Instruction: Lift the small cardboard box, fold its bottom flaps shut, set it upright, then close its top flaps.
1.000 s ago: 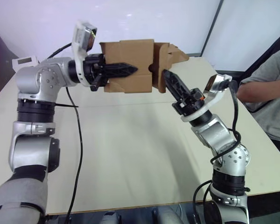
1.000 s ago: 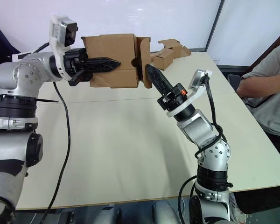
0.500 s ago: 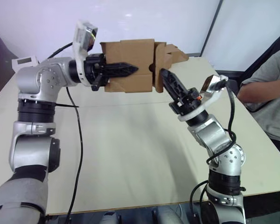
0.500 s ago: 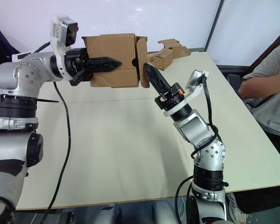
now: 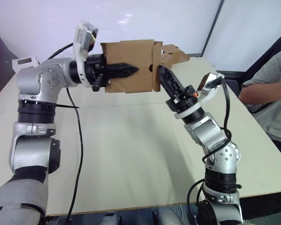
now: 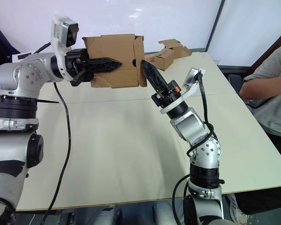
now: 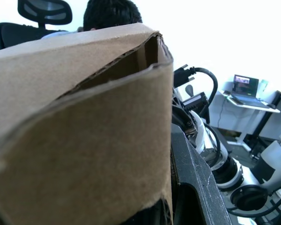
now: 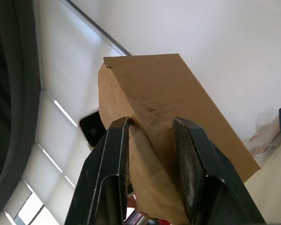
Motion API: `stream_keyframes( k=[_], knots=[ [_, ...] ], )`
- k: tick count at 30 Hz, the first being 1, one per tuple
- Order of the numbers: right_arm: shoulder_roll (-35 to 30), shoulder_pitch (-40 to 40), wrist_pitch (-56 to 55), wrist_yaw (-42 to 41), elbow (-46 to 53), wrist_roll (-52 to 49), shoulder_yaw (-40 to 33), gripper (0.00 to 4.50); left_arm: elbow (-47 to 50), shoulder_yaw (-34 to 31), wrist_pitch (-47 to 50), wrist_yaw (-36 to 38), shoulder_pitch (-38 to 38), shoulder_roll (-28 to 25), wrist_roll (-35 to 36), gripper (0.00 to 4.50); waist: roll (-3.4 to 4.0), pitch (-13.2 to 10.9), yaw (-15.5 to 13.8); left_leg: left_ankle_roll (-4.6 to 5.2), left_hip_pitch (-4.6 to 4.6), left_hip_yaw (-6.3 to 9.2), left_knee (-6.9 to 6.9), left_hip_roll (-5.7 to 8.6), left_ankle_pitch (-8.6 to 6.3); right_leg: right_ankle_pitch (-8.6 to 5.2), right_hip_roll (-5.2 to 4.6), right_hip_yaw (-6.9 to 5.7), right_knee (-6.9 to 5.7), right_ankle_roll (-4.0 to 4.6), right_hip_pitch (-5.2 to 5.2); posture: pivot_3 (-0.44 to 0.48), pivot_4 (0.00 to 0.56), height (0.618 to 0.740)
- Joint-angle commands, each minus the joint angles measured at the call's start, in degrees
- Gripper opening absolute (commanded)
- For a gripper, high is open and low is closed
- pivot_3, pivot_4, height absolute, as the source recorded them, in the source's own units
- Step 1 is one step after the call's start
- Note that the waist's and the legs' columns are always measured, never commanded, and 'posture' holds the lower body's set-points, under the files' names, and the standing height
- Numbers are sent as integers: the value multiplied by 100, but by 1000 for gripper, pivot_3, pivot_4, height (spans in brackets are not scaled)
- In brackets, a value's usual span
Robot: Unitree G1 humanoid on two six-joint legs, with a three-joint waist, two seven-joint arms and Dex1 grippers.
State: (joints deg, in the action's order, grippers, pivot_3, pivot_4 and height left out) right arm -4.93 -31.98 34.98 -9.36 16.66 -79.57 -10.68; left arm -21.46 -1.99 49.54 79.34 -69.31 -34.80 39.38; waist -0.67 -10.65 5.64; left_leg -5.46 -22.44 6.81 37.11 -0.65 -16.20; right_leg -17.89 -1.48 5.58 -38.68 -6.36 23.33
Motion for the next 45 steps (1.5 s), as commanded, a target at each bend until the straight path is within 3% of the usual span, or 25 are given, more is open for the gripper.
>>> stream_keyframes(
  k=[1, 24, 45],
  knots=[
    [14, -55, -68, 17, 32, 23, -35, 1431, 200, -241, -19, 43, -36, -40, 165, 0, 0, 0, 2, 0, 0, 0, 0, 0, 0, 0, 0, 0, 0, 0, 0, 0, 150, 740],
    [445, -69, -85, 182, 278, 72, 361, 1431, 218, -279, -89, -48, 3, 126, 143, 0, 0, 0, -2, 0, 0, 0, 0, 0, 0, 0, 0, 0, -24, 0, 4, 0, 150, 740],
    [78, -173, 379, -21, 663, 146, 736, 1431, 185, -316, -98, -54, 13, 172, 85, 0, 0, 0, -1, 0, 0, 0, 1, 0, 0, -1, 0, 0, -27, 1, 7, 0, 150, 740]
  ],
)
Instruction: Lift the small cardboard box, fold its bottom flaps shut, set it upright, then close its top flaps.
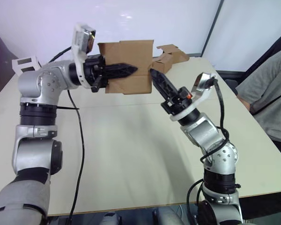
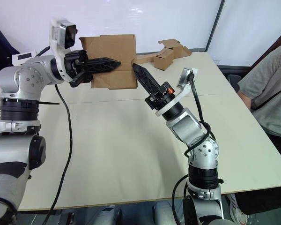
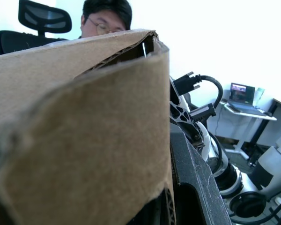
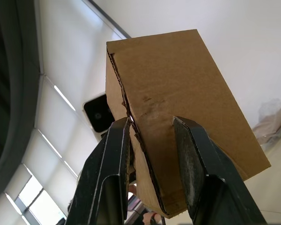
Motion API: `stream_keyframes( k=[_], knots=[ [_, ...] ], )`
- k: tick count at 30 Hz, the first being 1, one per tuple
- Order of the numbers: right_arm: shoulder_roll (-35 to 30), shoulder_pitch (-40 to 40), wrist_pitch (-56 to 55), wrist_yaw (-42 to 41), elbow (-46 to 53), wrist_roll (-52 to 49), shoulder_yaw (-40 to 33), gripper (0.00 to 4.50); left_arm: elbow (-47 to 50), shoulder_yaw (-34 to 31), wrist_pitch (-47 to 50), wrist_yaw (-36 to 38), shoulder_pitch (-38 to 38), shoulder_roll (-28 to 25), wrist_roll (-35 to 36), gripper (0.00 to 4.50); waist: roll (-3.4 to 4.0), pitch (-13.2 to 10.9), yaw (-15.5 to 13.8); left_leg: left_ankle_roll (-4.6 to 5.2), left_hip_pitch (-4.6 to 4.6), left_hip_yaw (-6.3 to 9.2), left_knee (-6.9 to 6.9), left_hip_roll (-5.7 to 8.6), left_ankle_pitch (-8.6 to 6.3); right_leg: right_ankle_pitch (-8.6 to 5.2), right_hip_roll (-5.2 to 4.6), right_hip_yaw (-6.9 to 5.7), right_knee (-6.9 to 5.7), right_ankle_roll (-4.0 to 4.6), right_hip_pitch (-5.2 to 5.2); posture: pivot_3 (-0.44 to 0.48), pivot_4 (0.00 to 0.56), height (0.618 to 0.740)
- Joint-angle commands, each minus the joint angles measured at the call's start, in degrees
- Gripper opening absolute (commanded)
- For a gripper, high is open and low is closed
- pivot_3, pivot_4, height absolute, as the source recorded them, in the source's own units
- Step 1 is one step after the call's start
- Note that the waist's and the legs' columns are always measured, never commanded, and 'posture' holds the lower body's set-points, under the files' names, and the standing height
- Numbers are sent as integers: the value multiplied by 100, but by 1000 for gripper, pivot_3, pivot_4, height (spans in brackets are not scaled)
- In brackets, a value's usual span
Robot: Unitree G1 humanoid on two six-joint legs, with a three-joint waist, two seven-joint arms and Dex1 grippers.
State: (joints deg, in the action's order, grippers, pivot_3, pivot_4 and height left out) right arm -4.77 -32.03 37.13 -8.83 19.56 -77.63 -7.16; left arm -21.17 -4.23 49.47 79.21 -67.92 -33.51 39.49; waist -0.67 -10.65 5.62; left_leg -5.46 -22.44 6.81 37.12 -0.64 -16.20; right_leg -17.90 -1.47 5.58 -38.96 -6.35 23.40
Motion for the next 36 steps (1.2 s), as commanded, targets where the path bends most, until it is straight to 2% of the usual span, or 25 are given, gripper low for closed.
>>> stream_keyframes(
  k=[1, 21, 24, 26, 36],
  knots=[
    [87, -185, 163, -63, 404, -60, 403, 1431, 141, -95, -100, -42, -133, 41, 67, 0, 0, 0, 4, 0, 0, 0, 0, 0, 0, 0, 0, 0, 0, 0, 0, 0, 150, 740],
    [-462, 379, -63, 170, 585, -380, -306, 1431, -7, -136, -212, -43, -193, -34, 47, 0, 0, 0, -5, 24, 0, 0, 0, 0, -13, 0, 0, 0, 0, 0, 0, 0, 150, 740],
    [-454, 388, -135, 173, 579, -339, -326, 765, -19, -127, -216, -31, -205, -28, 44, 0, 0, 0, -4, 24, 0, 0, 0, 0, -13, 0, 0, 0, 0, 0, 0, 0, 150, 740],
    [-447, 375, -192, 174, 566, -288, -322, 28, -25, -119, -218, -21, -215, -22, 43, 0, 0, 0, -4, 24, 0, 0, 0, 0, -13, 0, 0, 0, 0, 0, 0, 0, 150, 740],
    [-496, 109, -182, -3, 313, 358, 70, 28, 29, -99, -171, -35, -202, 26, 66, 0, 0, 0, 0, 24, 0, 0, 0, 0, -13, 0, 1, 0, 0, 0, 1, 0, 150, 740]
  ],
)
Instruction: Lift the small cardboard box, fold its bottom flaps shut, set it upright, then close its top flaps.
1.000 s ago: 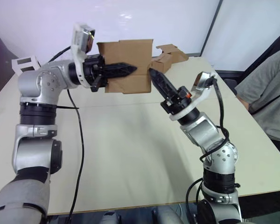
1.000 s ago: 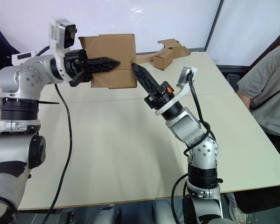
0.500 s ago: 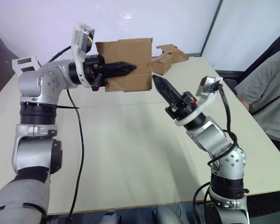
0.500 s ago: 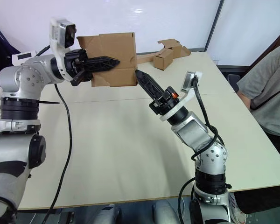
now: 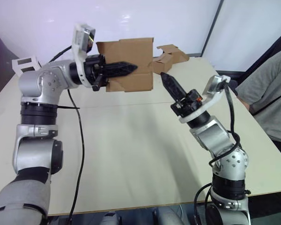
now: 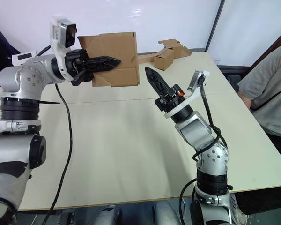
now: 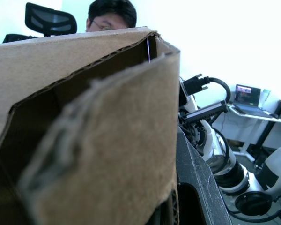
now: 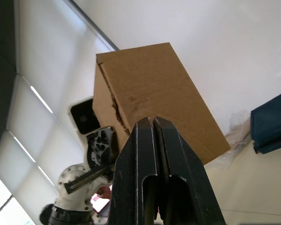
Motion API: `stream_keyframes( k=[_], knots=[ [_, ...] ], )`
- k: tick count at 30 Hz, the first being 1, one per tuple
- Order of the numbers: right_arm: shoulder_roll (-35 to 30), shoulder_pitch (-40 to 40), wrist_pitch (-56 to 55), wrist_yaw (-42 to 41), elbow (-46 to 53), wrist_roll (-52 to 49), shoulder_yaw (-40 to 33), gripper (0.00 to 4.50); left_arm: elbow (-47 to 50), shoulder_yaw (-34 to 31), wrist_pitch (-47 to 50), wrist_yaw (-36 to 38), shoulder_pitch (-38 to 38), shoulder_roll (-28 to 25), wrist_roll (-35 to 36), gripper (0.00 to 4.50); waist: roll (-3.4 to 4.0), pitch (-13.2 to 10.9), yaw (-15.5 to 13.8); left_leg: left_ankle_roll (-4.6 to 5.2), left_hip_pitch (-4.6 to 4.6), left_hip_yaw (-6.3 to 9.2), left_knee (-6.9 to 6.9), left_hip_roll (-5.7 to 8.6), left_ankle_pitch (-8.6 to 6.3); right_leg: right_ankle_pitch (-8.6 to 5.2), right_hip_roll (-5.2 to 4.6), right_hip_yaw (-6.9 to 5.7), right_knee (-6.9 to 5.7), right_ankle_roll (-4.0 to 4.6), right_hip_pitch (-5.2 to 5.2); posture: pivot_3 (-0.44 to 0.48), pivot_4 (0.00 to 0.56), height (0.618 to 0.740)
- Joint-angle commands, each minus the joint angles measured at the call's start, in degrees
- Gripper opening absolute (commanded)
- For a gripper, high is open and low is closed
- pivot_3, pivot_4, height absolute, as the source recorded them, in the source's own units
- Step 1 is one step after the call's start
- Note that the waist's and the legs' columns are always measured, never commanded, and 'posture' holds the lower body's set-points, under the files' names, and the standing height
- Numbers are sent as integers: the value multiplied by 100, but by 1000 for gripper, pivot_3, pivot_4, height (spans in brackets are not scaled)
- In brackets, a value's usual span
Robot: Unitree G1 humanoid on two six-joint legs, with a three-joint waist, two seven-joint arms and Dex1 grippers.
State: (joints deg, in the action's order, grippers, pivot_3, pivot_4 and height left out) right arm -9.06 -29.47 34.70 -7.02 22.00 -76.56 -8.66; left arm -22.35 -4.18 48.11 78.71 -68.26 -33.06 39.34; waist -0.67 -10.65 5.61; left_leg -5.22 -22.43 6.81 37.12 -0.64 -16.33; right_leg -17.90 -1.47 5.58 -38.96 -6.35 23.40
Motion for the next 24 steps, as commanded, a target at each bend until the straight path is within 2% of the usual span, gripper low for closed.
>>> stream_keyframes(
  k=[1, 8, 14, 17, 19, 22, 24],
  knots=[
    [-75, -164, 86, -237, 56, 320, 285, 28, 154, -99, -35, 6, -156, -11, 77, 0, 0, 0, 2, 0, 0, 0, 0, 0, 0, 0, 0, 0, 0, 0, 0, 0, 150, 740],
    [-45, -264, 201, -573, 42, 989, 803, 28, 379, -67, 34, -111, 13, 43, 104, 0, 0, 0, 0, 0, 0, 0, 0, 0, 0, 0, 0, 0, 0, 0, 0, 0, 150, 740],
    [-90, -178, 167, -549, 70, 1324, 569, 28, 564, 51, 45, -243, 167, -33, -9, 0, 0, 0, -9, -1, 0, 0, 1, 0, 1, 0, -1, 0, 0, 0, 1, 0, 150, 740],
    [-467, 21, 302, -570, 218, 1231, 225, 28, 662, 251, -150, -377, 234, -145, -340, 0, 0, 0, -25, -1, 0, 0, 0, 0, 1, 0, -1, 0, 0, 0, 0, 0, 150, 740],
    [-1003, 255, 498, -716, 376, 1234, 5, 28, 790, 508, -261, -358, 222, -297, -636, 0, 0, 0, -37, -1, -1, 0, 1, 4, 0, 0, -5, 0, 0, 0, -2, 0, 150, 740],
    [-2075, 630, 726, -1245, 658, 1679, -14, 28, 863, 1160, -304, -345, -66, -487, -1205, 0, 0, 0, -98, 1, -2, 0, 1, 8, -1, 0, -7, 0, 16, 0, -2, 0, 150, 740],
    [-2585, 733, 752, -1511, 749, 1930, 36, 28, 912, 1863, 62, -214, -385, -668, -1632, 0, -2, -1, -128, 4, 0, -1, 1, 8, -2, -1, -2, 1, 24, -1, -4, 0, 150, 740]
  ],
)
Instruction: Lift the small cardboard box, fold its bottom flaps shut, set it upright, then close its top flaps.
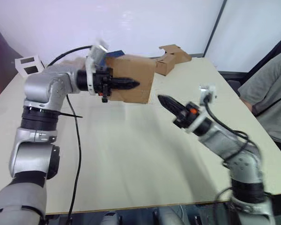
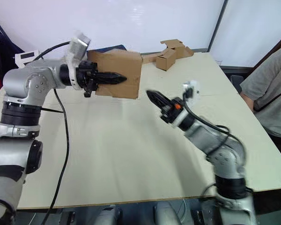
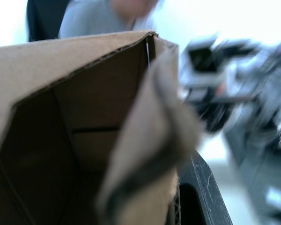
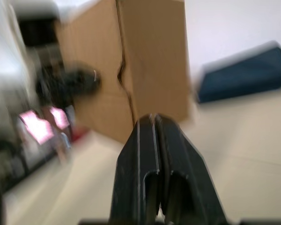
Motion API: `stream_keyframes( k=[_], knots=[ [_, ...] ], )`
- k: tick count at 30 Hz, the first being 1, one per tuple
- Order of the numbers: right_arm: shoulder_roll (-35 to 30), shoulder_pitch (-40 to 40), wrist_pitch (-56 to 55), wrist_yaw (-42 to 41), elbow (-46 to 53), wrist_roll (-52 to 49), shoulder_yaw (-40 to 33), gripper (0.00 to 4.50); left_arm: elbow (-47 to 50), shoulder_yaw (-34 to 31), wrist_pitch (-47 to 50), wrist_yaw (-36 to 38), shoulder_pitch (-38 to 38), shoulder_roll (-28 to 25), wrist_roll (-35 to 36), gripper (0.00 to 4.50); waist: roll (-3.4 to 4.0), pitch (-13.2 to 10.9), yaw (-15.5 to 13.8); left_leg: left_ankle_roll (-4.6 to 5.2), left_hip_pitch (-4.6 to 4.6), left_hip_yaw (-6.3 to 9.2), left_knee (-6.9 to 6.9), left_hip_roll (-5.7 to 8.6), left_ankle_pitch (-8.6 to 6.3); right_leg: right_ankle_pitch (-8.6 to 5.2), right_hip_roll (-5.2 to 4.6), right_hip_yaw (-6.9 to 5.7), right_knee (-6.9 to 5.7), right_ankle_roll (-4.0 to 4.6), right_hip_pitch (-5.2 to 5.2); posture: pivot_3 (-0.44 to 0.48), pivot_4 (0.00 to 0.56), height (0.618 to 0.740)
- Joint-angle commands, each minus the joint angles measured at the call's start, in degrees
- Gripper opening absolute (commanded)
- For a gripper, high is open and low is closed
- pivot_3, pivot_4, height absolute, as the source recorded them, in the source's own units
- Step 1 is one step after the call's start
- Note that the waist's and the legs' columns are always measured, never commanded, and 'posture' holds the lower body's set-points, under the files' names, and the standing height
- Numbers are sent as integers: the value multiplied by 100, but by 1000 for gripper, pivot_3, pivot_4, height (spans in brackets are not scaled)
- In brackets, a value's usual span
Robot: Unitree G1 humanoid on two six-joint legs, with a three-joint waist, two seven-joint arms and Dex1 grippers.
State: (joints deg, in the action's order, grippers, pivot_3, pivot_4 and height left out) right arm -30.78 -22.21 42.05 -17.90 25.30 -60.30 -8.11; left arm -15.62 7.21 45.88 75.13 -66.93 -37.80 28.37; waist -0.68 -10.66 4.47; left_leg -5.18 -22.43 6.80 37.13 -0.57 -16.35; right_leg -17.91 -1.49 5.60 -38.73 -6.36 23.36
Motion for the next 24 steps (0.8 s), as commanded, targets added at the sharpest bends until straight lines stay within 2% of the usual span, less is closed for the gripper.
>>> stream_keyframes(
  k=[1, 5, 8, 12, 17, 19, 24],
  knots=[
    [-631, 35, 61, -549, 456, 361, -31, 28, 359, 1217, 326, 397, -613, -378, -838, 0, -1, -1, -23, 2, 1, 0, 1, -2, -1, 0, 4, 1, -3, 0, 0, 0, 150, 740],
    [-1229, 71, 153, -1049, 562, 627, 21, 28, 763, 2397, -73, 1051, -665, -719, -1620, 0, 6, 0, -32, 7, 6, -3, -3, -4, -4, -2, 9, 7, -6, -1, -1, 0, 150, 740],
    [-1973, 288, 108, -1568, 862, 1362, 520, 28, 680, 3044, -246, 1219, -858, -537, -2179, 0, 9, -6, -97, 7, 3, -5, 1, -1, -4, -3, 6, 7, -5, -2, -2, 0, 150, 740],
    [-2525, 521, 9, -1845, 1208, 2222, 1137, 28, 659, 3597, -122, 1497, -1025, -353, -2665, 0, 5, -7, -148, 8, -4, -3, 11, -1, -4, -3, 6, 5, 4, -3, -6, 0, 150, 740],
    [-2498, 580, 77, -1519, 1539, 2951, 1453, 28, 1133, 3914, 341, 1675, -984, -73, -2793, 0, 5, -7, -141, 11, -3, -3, 9, -2, -6, -3, 6, 5, 6, -3, -6, 0, 150, 740],
    [-2262, 642, 175, -1304, 1703, 3042, 1563, 28, 1226, 4091, 675, 1721, -1038, 56, -2614, 0, 5, -7, -148, 11, -4, -3, 10, -3, -6, -3, 6, 5, 5, -3, -6, 0, 150, 740],
    [-1731, 779, 356, -1033, 1906, 3018, 1430, 28, 1209, 4139, 966, 1696, -964, 305, -2671, 0, 5, -7, -188, 10, -3, -1, 12, -3, -6, -3, 6, 5, 4, -3, -8, 0, 150, 740]
  ],
)
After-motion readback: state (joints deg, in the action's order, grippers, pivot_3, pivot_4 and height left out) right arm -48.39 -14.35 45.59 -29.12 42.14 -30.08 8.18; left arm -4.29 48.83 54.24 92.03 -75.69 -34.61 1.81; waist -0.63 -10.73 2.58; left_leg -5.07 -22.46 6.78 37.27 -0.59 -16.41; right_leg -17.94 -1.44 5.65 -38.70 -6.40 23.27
